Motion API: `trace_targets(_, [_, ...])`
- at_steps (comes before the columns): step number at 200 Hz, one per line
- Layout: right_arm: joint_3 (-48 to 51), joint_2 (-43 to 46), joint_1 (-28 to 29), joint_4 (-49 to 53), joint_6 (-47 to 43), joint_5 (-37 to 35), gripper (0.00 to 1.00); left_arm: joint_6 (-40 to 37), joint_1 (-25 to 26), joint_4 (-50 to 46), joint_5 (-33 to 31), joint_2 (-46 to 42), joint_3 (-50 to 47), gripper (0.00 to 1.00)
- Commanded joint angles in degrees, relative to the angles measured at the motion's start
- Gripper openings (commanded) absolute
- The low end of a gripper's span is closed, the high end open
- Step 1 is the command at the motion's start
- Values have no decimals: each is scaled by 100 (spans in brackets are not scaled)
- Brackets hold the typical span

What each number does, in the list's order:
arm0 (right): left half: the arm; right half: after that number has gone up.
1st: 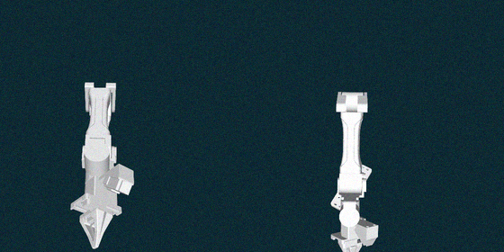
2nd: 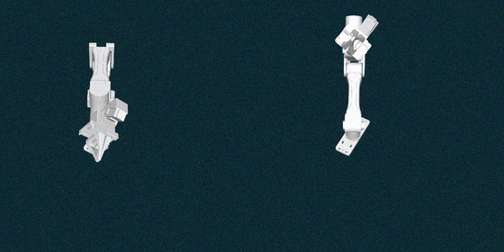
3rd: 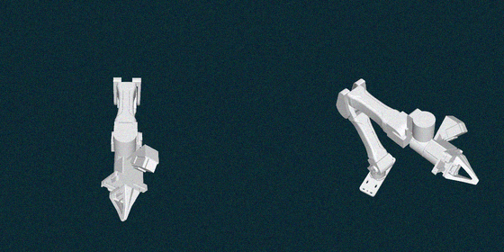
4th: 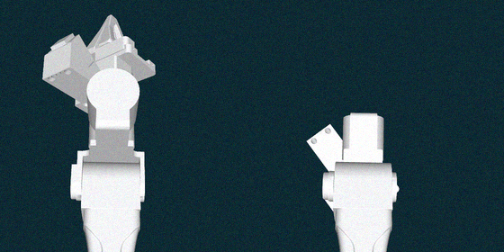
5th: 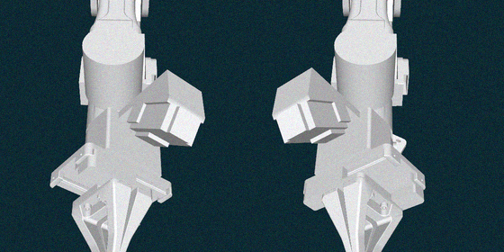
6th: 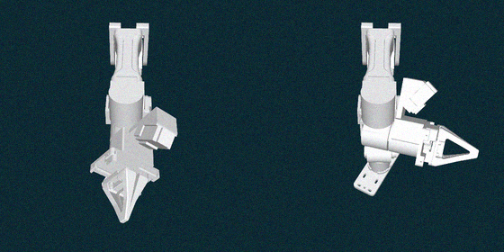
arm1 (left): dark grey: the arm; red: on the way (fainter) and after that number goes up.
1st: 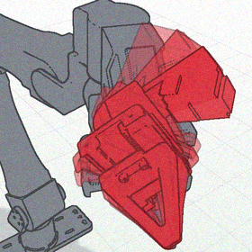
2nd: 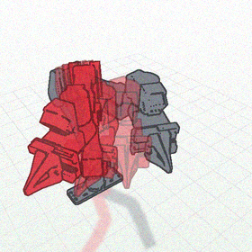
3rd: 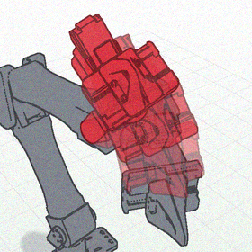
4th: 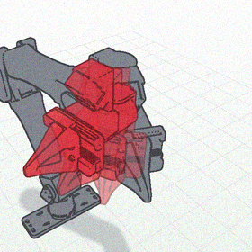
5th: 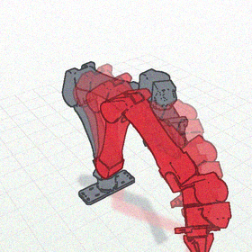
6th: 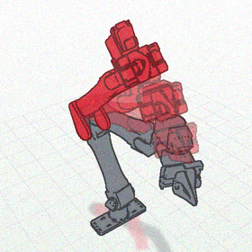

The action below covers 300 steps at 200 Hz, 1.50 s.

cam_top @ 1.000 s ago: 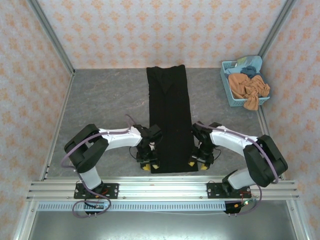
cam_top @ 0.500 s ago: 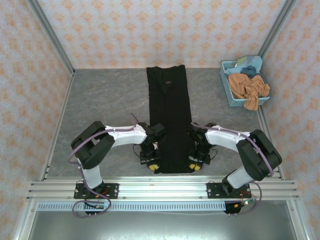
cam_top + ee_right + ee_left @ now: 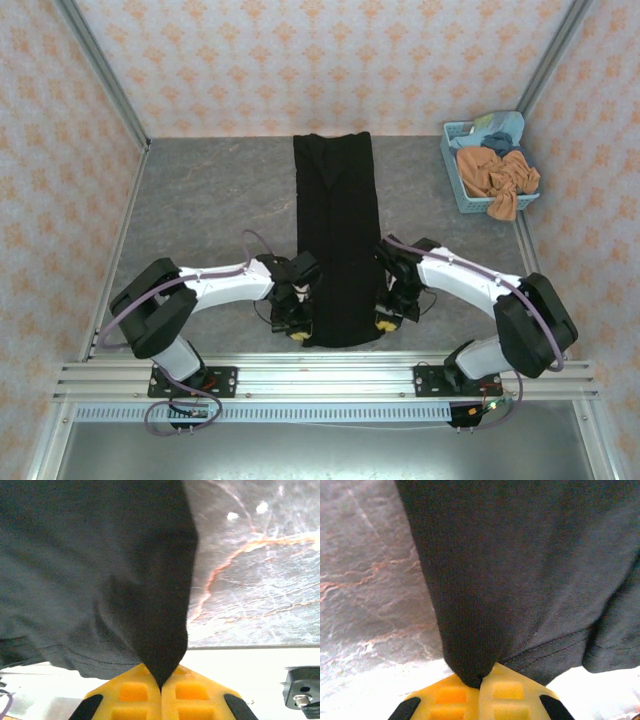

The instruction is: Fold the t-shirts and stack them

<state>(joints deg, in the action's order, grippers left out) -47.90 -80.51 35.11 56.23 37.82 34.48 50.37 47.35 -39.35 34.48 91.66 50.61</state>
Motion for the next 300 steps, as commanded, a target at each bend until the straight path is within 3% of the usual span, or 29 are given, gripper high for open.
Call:
trace_targets(1, [-516, 213, -20, 685, -73, -470, 0, 190, -138, -383, -545, -341, 372, 0])
trace_targets(57, [-1942, -307, -742, 827, -307, -944, 0, 319, -1089, -383, -879, -412, 1496, 0])
trace_targets(139, [-4423, -2561, -1481, 92, -519, -1090, 0, 35, -2321, -52, -1031, 1216, 3379, 0])
trace_targets(191, [-5980, -3849, -1686, 238, -619, -1274, 0, -218, -2700, -248, -1057, 2418, 4794, 0])
trace_targets(259, [-6974, -4949, -1890, 301, -435, -1234, 0, -429, -2967, -412, -1025, 3511, 5842, 0])
trace_targets(263, [-7021, -5006, -1897, 301, -426, -1199, 4, -444, -2982, -434, -1010, 3573, 5903, 0])
trace_targets(271, [-7105, -5110, -1919, 292, -438, -1150, 18, -474, -3002, -453, -977, 3681, 6021, 11])
trace_targets(286, [-7219, -5176, -1963, 310, -499, -1189, 39, -517, -3021, -464, -1013, 3718, 6138, 49])
trace_targets(300, [-7187, -5087, -2039, 285, -521, -1245, 49, -554, -3021, -389, -1154, 3493, 6018, 60])
